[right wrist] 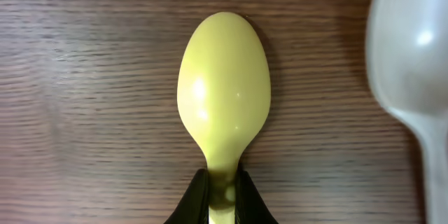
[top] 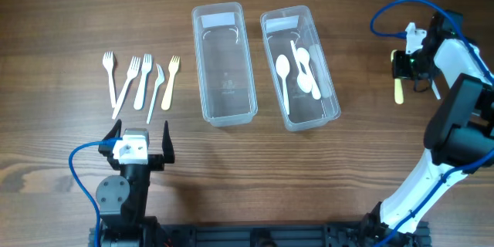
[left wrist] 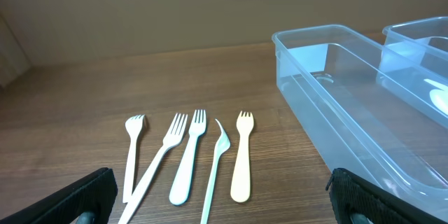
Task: Pack container
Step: 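Place the cream spoon into the right container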
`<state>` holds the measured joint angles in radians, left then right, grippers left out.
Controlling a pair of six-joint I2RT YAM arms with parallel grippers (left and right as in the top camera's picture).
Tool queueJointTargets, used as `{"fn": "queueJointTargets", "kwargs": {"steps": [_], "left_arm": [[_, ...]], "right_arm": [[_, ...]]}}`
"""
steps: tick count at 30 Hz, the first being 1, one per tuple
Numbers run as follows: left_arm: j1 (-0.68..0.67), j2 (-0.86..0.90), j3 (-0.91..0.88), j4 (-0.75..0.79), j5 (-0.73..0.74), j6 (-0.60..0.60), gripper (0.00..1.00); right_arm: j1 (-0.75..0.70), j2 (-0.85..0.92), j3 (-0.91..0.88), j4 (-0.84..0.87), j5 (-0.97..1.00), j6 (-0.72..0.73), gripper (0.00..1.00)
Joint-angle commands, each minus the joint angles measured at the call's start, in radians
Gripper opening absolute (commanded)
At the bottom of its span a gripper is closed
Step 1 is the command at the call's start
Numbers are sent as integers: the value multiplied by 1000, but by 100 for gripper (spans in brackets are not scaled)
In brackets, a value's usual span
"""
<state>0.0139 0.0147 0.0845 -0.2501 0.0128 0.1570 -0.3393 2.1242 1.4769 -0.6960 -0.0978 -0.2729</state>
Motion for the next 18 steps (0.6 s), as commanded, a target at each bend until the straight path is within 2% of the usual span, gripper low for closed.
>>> {"fn": "queueJointTargets", "kwargs": {"steps": [1, 13, 18], "left_arm": [[-1, -7, -8, 3, 1, 19, 100], [-1, -6, -8, 3, 1, 19, 100], [-1, -5, -8, 3, 1, 19, 100]], "right_arm": [[58, -66, 42, -20, -38, 41, 4], [266, -362, 43, -57, -81, 93, 4], [375, -418, 43, -64, -87, 100, 4]]}}
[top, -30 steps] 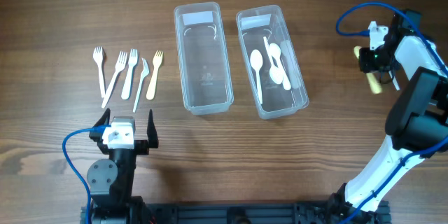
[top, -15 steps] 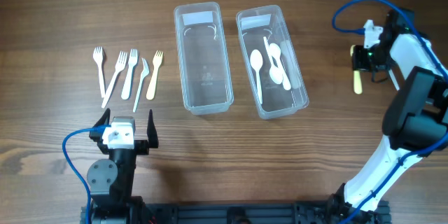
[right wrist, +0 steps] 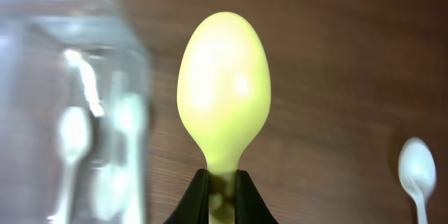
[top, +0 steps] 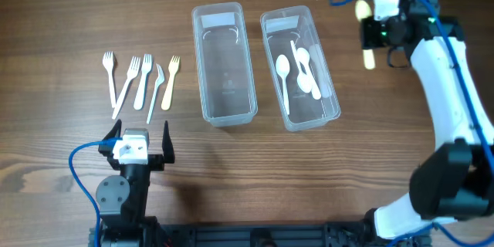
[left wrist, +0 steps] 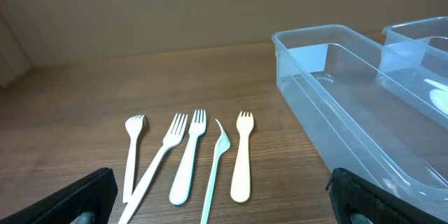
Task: Pack container
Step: 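Place the cream spoon into the right container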
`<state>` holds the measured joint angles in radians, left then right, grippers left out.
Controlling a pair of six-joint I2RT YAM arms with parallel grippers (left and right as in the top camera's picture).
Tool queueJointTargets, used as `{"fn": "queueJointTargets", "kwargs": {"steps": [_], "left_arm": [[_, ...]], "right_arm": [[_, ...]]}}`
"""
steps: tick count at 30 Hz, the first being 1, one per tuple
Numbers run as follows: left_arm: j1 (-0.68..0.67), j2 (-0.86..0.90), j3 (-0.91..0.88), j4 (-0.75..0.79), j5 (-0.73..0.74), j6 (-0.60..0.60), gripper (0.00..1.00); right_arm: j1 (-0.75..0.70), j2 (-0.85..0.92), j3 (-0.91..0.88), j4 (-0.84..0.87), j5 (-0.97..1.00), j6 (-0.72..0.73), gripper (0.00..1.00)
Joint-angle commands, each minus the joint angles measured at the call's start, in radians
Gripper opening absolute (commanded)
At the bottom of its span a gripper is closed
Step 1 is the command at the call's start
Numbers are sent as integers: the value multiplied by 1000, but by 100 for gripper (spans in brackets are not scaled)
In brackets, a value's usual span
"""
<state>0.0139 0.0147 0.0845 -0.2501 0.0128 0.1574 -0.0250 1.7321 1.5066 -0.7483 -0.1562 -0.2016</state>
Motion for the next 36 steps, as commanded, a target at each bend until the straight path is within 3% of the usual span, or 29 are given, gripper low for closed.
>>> {"fn": "queueJointTargets", "kwargs": {"steps": [1, 10, 20, 21, 23, 25, 32, 36], "left_arm": [[-1, -5, -8, 3, 1, 19, 100], [-1, -5, -8, 3, 1, 19, 100], [-1, -5, -8, 3, 1, 19, 100], [-1, -5, -8, 3, 1, 19, 100], [-1, -5, -8, 3, 1, 19, 100], [-1, -5, -8, 3, 1, 19, 100], [-1, -5, -8, 3, 1, 19, 100], [-1, -5, -8, 3, 1, 19, 100]], "right_arm": [[83, -28, 14, -16, -29, 39, 4], [246, -21, -16, -11, -36, 73, 4], [300, 28, -26, -6, -41, 100, 4], [300, 31, -26, -7, -43, 100, 8], [301, 43, -26, -7, -56, 100, 27], [301, 43, -26, -6, -55, 100, 36], [300, 20, -14, 6, -49, 95, 40], [286, -24, 2, -2, 57, 97, 41]]}}
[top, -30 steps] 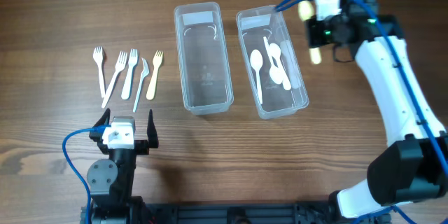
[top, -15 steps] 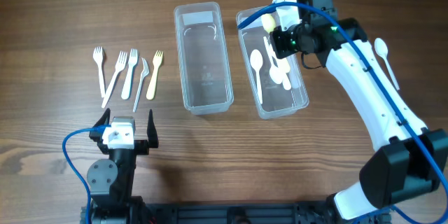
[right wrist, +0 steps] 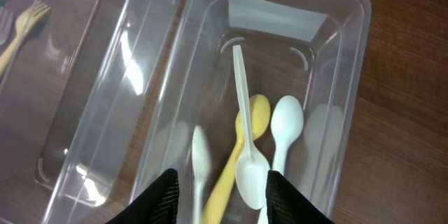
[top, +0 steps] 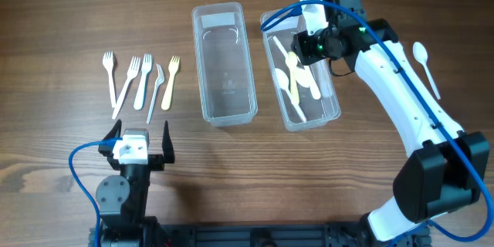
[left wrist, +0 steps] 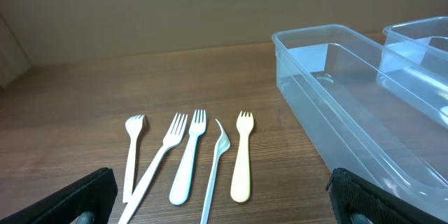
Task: Pack container
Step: 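Place the cream spoon into the right container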
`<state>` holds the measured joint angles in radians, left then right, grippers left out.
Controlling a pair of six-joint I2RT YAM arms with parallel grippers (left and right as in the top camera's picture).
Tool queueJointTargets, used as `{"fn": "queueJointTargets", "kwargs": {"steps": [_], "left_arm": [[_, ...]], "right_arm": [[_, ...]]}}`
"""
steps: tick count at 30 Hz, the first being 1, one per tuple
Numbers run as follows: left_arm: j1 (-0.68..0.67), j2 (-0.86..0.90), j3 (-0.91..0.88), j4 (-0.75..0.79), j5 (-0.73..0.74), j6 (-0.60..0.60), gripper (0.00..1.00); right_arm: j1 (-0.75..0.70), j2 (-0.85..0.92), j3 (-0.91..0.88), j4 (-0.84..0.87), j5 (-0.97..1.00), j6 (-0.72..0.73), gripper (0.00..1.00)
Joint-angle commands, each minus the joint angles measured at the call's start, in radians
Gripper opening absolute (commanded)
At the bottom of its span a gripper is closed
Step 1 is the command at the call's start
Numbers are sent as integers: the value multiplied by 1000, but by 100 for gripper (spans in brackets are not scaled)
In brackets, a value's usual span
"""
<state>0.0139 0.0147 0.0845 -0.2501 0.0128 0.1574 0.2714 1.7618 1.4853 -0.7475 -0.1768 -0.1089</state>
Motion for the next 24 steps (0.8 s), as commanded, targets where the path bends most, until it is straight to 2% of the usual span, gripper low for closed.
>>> {"fn": "queueJointTargets", "kwargs": {"steps": [1, 7, 9, 11, 13, 18, 22, 24], "left_arm": [[-1, -5, -8, 3, 1, 19, 100], [-1, -5, -8, 3, 1, 19, 100], [-1, -5, -8, 3, 1, 19, 100], [-1, -5, -8, 3, 1, 19, 100], [-1, -5, -8, 3, 1, 19, 100], [-1, -5, -8, 3, 1, 19, 100], [-1, -5, -8, 3, 1, 19, 100], [-1, -5, -8, 3, 1, 19, 100]], "right_arm": [[-14, -70, 23, -2, 101, 3, 43], [-39, -174, 23, -8, 426, 3, 73], [-58, -194, 23, -23, 538, -24, 74], [-94, -197, 23, -55, 542, -114, 77], [-153, -188, 22, -89, 529, -132, 80], [-366, -130, 22, -135, 369, -157, 84], [-508, -72, 22, -121, 273, -156, 84], [-571, -39, 22, -103, 222, -156, 80]]}}
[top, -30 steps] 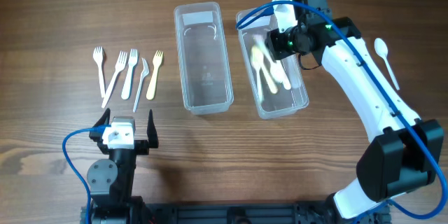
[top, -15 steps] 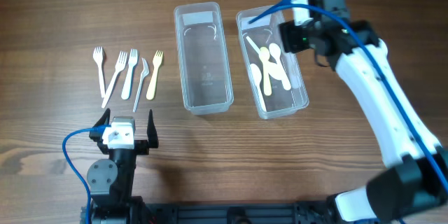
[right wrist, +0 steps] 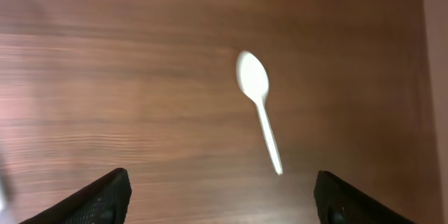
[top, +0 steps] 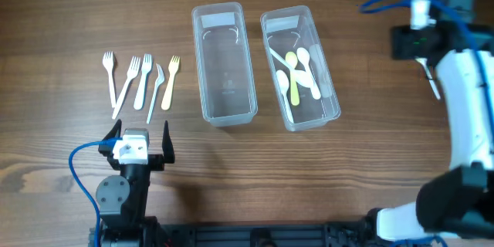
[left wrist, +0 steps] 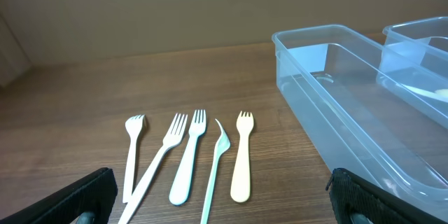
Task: Pack container
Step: 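Place the cream spoon into the right container, then grasp the last white spoon with the right gripper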
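Note:
Two clear containers stand side by side. The left container [top: 224,85] [left wrist: 350,105] has nothing in it. The right container [top: 330,94] holds several spoons, a yellow spoon [top: 291,60] among them. Several forks [top: 143,81] [left wrist: 190,155] lie in a row at the left. One white spoon [right wrist: 257,108] [top: 434,86] lies on the wood at the far right. My right gripper [top: 407,42] [right wrist: 220,203] hangs open above the table near that spoon, nothing between its fingers. My left gripper [top: 139,135] [left wrist: 220,203] rests open near the front, just short of the forks.
The right arm's white links [top: 467,108] run down the right side to its base at the front edge. A blue cable [top: 81,162] loops beside the left arm's base. Bare wood lies between the forks and the left container.
My right gripper was open over the right container with the yellow spoon dropped inside. It now hangs open at the far right over the white spoon on the table. The left arm is unchanged.
My right gripper was shut on the yellow spoon low at the far right, then held it higher near the right container. Then it stood open over that container with the spoon lying inside. Now it is back at the right, over the remaining white spoon.

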`<state>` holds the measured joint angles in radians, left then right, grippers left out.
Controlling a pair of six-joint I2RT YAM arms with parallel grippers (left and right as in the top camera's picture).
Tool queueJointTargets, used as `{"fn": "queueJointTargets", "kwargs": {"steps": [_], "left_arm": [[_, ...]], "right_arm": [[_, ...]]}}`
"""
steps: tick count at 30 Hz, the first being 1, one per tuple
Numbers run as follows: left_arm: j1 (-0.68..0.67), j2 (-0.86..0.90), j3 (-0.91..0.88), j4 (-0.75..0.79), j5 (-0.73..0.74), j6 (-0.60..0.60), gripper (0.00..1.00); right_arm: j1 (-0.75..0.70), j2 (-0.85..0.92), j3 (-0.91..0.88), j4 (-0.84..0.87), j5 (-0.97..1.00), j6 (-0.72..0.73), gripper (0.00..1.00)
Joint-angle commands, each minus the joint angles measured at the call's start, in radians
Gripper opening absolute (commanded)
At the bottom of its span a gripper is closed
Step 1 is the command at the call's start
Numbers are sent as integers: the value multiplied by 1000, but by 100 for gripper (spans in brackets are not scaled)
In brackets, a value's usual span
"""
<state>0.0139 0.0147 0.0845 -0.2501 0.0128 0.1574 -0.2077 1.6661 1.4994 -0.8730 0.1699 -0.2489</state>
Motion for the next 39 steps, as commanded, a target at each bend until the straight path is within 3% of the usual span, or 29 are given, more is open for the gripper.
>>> {"fn": "queueJointTargets", "kwargs": {"steps": [1, 10, 15, 19, 26, 28, 30, 34, 39], "left_arm": [[-1, -5, -8, 3, 1, 19, 100], [-1, -5, -8, 3, 1, 19, 100], [-1, -5, -8, 3, 1, 19, 100], [-1, -5, -8, 3, 1, 19, 100], [-1, -5, -8, 3, 1, 19, 100], [-1, -5, -8, 3, 1, 19, 100], [-1, -5, -8, 3, 1, 19, 100], [-1, -5, -8, 3, 1, 19, 100], [-1, -5, -8, 3, 1, 19, 100]], "right_arm": [[-111, 69, 8, 32, -145, -18, 79], [-206, 237, 8, 137, -167, -94, 72], [-209, 346, 8, 170, -147, -147, 74], [-212, 433, 8, 189, -133, -171, 84], [-215, 498, 3, 249, -99, -170, 85], [-218, 503, -1, 260, -100, -170, 79], [-220, 504, -3, 267, -102, -165, 47], [-222, 504, -3, 274, -135, -151, 18], [-222, 504, -3, 271, -160, -136, 17]]}}
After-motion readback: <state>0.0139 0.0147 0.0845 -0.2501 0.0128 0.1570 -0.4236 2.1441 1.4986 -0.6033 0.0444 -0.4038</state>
